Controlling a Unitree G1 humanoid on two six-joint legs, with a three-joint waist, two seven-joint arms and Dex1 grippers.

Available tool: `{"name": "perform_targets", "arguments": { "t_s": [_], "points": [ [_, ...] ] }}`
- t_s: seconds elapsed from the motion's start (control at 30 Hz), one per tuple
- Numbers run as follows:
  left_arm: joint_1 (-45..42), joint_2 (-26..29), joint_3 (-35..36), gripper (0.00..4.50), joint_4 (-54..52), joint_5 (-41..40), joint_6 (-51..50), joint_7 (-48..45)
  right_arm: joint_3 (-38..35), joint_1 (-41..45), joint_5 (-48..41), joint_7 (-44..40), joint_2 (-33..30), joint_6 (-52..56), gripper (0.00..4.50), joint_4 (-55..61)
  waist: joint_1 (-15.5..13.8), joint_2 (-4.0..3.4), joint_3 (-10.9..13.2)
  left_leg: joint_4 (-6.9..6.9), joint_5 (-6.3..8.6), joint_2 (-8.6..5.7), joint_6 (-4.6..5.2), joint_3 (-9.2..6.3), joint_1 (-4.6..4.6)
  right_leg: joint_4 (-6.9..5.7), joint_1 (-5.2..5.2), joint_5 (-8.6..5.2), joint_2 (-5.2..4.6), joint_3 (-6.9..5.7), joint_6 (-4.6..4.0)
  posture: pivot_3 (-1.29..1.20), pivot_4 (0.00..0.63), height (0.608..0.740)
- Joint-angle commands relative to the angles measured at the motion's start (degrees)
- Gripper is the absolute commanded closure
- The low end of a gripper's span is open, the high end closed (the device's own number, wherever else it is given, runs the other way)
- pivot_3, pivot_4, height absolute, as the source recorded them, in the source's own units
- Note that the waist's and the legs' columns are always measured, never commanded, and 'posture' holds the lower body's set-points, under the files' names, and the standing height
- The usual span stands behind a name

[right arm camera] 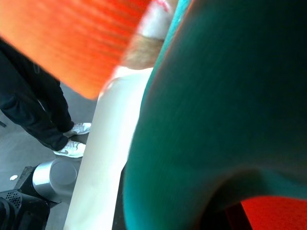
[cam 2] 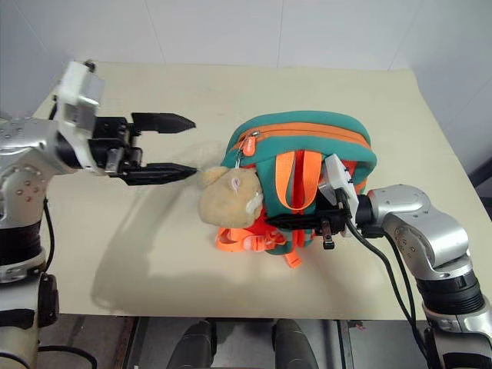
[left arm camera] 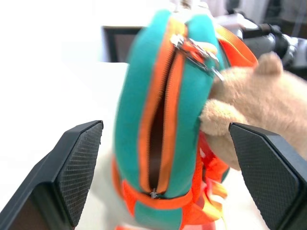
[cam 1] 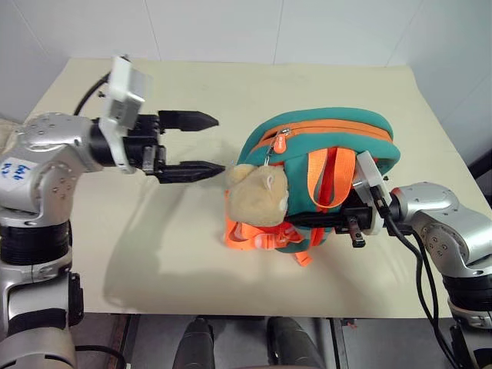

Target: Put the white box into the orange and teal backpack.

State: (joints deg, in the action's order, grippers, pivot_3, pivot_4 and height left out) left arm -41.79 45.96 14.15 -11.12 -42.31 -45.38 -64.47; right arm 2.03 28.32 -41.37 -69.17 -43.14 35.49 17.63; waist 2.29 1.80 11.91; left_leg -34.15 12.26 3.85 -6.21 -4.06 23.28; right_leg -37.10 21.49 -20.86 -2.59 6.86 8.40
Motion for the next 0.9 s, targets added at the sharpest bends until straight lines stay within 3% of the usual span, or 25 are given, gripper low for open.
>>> {"name": "perform_targets", "arguments": {
  "t_s": [0.03, 0.23, 0.4, 0.8, 0.9],
  "points": [
    [4.30, 3.52, 6.80, 0.01, -6.36, -8.15, -6.48, 1.63, -0.02, 0.89, 0.54, -0.16, 0.21, -0.27, 4.50, -0.39, 0.31, 0.02, 0.01, 0.02, 0.00, 0.01, 0.00, 0.00, 0.00, -0.01, 0.00, -0.01, 0.00, -0.01, -0.01, 0.00, 0.150, 0.740],
    [5.60, 2.76, 9.44, 0.01, -12.16, -18.44, -12.68, 10.59, 0.79, 2.07, 1.25, -0.86, 1.14, -0.65, 4.50, -1.91, 0.05, 0.06, 0.03, -0.02, 0.00, 0.01, 0.01, -0.04, 0.00, -0.01, -0.04, -0.01, -0.01, -0.04, -0.01, 0.00, 0.150, 0.740],
    [4.40, 1.41, 3.92, 0.01, -16.98, -20.44, -13.55, 16.08, 1.18, 3.02, 1.67, -1.22, 1.54, -0.74, 4.50, -2.85, 0.22, 0.06, 0.04, -0.03, 0.00, 0.01, 0.00, -0.04, -0.01, -0.01, -0.03, 0.00, 0.00, -0.02, -0.01, 0.00, 0.150, 0.740],
    [-5.90, -2.38, -15.91, 0.01, -16.04, -12.19, -16.74, 22.92, 1.04, 4.20, 2.97, -1.14, 2.84, -1.50, 4.50, -4.28, 0.60, 0.07, 0.04, -0.02, 0.00, -0.01, -0.01, -0.03, 0.00, 0.03, -0.04, 0.01, 0.01, 0.01, 0.01, 0.00, 0.150, 0.740],
    [-7.02, -1.58, -17.05, 0.54, -14.86, -10.98, -17.64, 22.37, 0.73, 4.02, 3.12, -1.06, 3.04, -1.51, 4.50, -4.12, 0.75, 0.07, 0.04, 0.00, 0.00, -0.01, -0.01, -0.03, -0.01, 0.03, -0.03, 0.01, 0.01, 0.01, 0.01, 0.00, 0.150, 0.740]
  ]
}}
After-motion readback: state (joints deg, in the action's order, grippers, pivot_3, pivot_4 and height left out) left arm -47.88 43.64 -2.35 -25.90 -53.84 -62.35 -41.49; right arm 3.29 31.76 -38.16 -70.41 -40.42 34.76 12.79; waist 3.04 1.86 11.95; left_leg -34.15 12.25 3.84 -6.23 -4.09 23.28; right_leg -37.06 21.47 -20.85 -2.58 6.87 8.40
